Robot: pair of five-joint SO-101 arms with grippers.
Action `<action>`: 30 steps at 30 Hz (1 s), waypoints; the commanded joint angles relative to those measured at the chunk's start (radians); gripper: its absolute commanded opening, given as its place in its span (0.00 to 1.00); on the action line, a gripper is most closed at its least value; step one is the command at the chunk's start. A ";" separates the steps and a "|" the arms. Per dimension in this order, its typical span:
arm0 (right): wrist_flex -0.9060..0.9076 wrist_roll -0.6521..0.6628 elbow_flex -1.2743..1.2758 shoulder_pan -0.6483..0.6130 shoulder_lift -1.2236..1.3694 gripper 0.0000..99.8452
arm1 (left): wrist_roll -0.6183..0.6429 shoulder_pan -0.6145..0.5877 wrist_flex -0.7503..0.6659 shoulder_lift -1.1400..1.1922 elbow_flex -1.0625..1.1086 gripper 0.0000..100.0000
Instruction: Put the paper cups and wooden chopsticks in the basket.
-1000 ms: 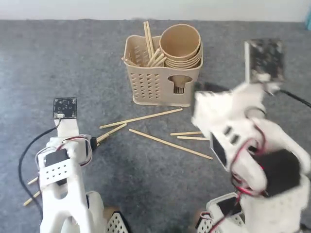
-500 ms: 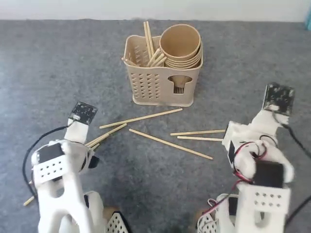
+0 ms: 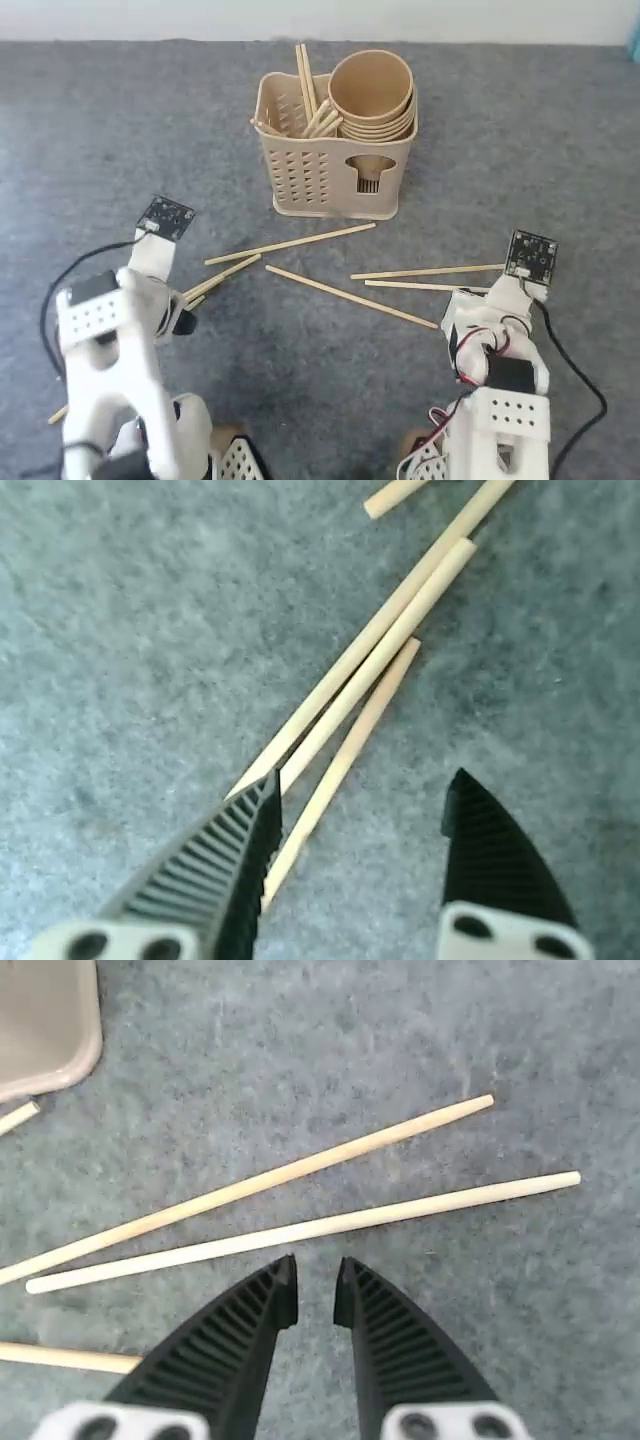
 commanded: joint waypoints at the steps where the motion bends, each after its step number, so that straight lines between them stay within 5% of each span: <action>1: -0.022 0.015 0.014 0.016 -0.073 0.07 | -0.064 -0.008 -0.014 0.118 -0.102 0.25; 17: 0.077 0.015 0.048 0.016 -0.254 0.07 | -0.230 -0.008 -0.026 0.382 -0.269 0.25; 25: 0.108 0.015 0.075 0.016 -0.341 0.07 | -0.235 -0.009 -0.189 0.491 -0.272 0.25; 30: 0.110 0.015 0.098 0.016 -0.390 0.07 | -0.264 -0.002 -0.133 0.496 -0.288 0.11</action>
